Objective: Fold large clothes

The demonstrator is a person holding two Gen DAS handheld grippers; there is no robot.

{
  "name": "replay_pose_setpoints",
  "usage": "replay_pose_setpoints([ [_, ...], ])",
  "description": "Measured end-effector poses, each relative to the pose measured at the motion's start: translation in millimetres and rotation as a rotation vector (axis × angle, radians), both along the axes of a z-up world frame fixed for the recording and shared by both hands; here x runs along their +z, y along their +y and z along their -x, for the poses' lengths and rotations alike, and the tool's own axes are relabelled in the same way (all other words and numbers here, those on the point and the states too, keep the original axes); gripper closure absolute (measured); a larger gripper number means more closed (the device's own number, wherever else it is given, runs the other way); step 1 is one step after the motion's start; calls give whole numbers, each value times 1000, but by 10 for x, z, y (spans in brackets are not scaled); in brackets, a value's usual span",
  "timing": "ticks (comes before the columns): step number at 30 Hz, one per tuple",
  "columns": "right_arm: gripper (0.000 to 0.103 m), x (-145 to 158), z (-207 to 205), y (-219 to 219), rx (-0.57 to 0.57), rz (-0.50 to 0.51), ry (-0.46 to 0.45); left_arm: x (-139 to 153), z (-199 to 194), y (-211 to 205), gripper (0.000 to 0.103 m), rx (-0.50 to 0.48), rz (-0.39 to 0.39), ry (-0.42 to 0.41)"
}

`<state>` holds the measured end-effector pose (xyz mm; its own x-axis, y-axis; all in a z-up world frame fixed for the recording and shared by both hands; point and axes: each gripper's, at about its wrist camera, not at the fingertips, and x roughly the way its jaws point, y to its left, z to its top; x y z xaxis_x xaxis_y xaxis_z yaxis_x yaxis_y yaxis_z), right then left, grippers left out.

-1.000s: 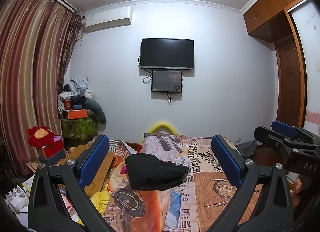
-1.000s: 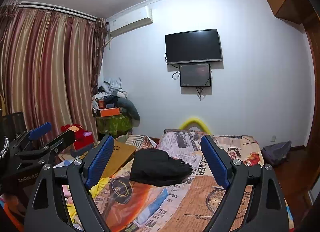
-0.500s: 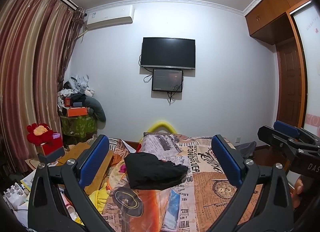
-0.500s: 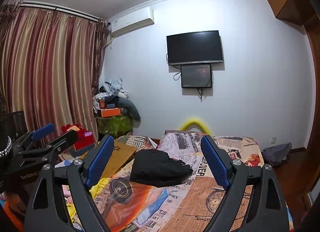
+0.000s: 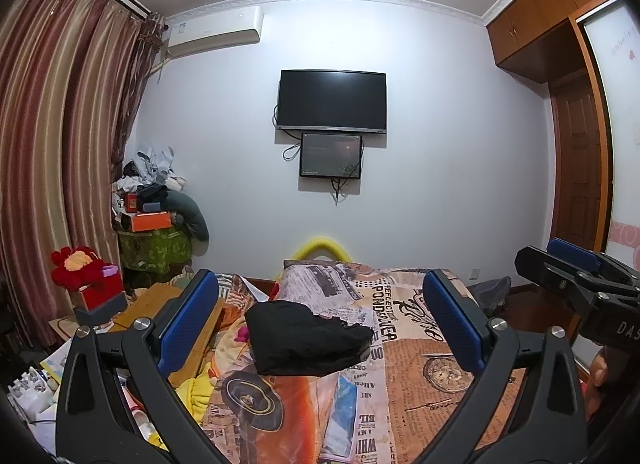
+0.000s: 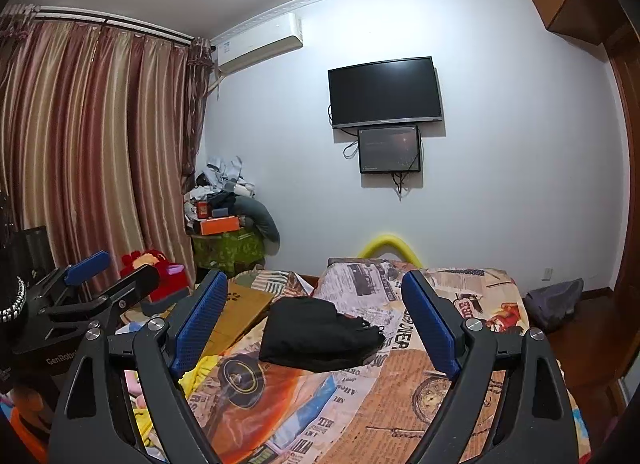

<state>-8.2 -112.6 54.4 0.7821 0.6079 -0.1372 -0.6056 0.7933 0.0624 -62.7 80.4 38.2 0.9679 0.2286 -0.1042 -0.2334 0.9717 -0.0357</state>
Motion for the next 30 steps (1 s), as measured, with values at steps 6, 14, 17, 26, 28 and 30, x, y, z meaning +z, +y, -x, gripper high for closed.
replay_pose_setpoints([
  [6, 16, -8, -3, -25, -7, -10, 6, -1, -36, 22, 0, -15, 10, 7],
  [14, 16, -19, -26, -38, -9, -23, 24, -12, -52, 50, 0, -26, 17, 13],
  [17, 16, -22, -35, -34, -6, -24, 30, -18, -57, 51, 0, -32, 21, 14],
  [26, 16, -28, -45, 18, -3, -6, 33, -51, -69, 53, 0, -29, 28, 15],
  [28, 16, -32, -53, 29, -2, -4, 36, -68, -73, 51, 0, -29, 28, 17],
  [30, 16, -36, -63, 39, 0, -1, 39, -84, -78, 52, 0, -31, 31, 20],
])
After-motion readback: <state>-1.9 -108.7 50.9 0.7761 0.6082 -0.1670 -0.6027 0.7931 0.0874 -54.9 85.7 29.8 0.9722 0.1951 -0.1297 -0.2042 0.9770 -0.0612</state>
